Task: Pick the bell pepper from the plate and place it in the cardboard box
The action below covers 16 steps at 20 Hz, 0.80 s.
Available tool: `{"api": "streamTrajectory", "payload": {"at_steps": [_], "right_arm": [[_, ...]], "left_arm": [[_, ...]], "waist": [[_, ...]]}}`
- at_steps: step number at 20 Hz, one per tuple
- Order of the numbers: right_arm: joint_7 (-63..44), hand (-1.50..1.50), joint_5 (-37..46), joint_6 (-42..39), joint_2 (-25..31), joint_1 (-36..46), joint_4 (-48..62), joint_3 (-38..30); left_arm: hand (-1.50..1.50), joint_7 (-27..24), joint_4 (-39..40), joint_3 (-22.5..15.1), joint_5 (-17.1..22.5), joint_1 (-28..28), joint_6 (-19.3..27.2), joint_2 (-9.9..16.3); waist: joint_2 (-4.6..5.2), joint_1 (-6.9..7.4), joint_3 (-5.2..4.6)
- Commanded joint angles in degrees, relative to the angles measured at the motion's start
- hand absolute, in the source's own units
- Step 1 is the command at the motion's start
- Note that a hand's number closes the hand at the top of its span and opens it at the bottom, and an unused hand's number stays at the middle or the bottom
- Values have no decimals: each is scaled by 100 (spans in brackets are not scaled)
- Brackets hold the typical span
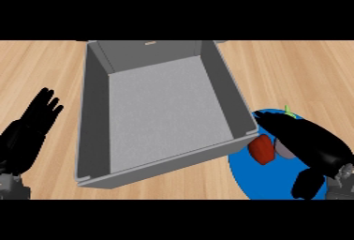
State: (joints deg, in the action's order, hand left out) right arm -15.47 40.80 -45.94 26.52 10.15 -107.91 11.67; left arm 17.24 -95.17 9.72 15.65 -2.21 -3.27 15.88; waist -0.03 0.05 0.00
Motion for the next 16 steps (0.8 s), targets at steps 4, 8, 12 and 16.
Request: {"api": "streamTrajectory", "payload": {"at_steps": [4, 8, 12, 16], "right_arm": [[28, -150, 700, 220, -468, 122, 474, 318], [305, -150, 542, -215, -232, 138, 399, -155], [785, -150, 1118, 365, -164, -71, 940, 270], [495, -150, 1162, 27, -484, 70, 925, 164]], "left_arm": [[0, -203, 167, 223, -14, 48, -309, 29], [0, -131, -109, -93, -284, 184, -18, -410], [0, -24, -218, 84, -265, 186, -108, -248], [0, -256, -26, 142, -191, 325, -314, -362]], "waist": [[1, 14, 0], [-1, 4, 0], [1, 14, 2], [-1, 15, 0]]}}
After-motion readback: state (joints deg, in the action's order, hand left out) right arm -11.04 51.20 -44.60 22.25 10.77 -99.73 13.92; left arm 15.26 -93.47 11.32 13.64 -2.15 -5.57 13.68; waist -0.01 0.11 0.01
